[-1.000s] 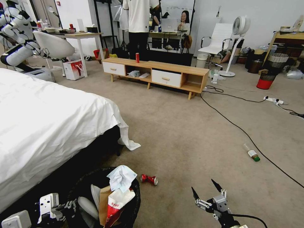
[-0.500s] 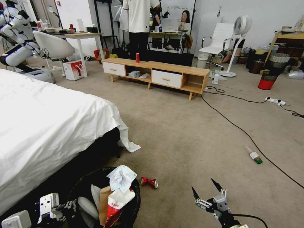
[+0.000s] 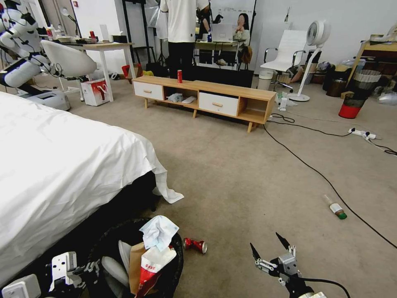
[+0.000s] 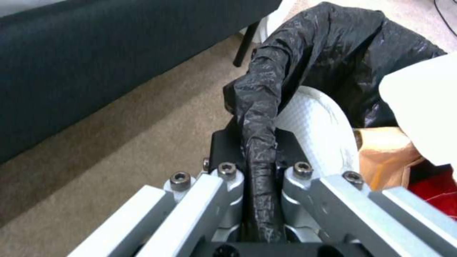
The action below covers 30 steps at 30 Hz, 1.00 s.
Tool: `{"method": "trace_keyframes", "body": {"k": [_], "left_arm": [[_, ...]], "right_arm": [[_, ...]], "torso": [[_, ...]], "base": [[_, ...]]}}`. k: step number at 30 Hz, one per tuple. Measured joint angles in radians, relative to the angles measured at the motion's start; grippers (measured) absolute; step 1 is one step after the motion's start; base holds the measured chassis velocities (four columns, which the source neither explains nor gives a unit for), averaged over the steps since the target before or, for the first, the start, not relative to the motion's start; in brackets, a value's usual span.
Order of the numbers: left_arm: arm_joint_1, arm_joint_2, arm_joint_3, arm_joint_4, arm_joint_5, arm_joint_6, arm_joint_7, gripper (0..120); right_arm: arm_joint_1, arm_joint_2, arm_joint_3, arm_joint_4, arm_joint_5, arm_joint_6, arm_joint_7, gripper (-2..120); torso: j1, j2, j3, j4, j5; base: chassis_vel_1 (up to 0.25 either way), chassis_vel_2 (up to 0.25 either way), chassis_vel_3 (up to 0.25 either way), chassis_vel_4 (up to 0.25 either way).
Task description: Pick up the trash bin and place the garbage on the floor into it.
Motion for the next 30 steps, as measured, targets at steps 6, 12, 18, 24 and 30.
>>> {"method": "trace_keyframes", "body": {"k": [6,12,18,24,30], "left_arm": [[-0.002,0.000,-0.001,0.000,0.005,0.000,0.000,4],[-0.002,0.000,-0.003,0.000,0.012,0.000,-0.001,4],[-0.003,0.000,-0.005,0.000,0.020,-0.001,-0.001,4],[-0.003,0.000,-0.007,0.000,0.022,-0.002,-0.001,4],[-0.003,-0.001,-0.006,0.000,0.021,-0.002,0.000,4]], "right_arm": [[0.003,0.000,-0.001,-0.001,0.001,-0.001,-0.002,100],[0.004,-0.002,-0.001,-0.001,0.003,-0.002,-0.003,100],[0.006,-0.003,-0.001,-0.002,0.005,-0.002,-0.005,100],[0.008,-0.005,-0.002,-0.002,0.006,-0.002,-0.006,100],[0.008,-0.006,-0.002,-0.002,0.006,-0.002,-0.006,100]], "torso": [[0.000,0.000,0.000,-0.0001,0.0000],[0.000,0.000,0.000,0.0000,0.0000],[0.000,0.000,0.000,0.0000,-0.0001],[0.000,0.000,0.000,0.0001,-0.0001],[0.000,0.000,0.000,0.0000,0.0000]], "base": [[-0.066,0.064,0.047,-0.065],[-0.056,0.067,0.064,-0.067],[-0.078,0.082,0.076,-0.075],[-0.067,0.075,0.083,-0.074],[-0.083,0.042,0.069,-0.051]]}}
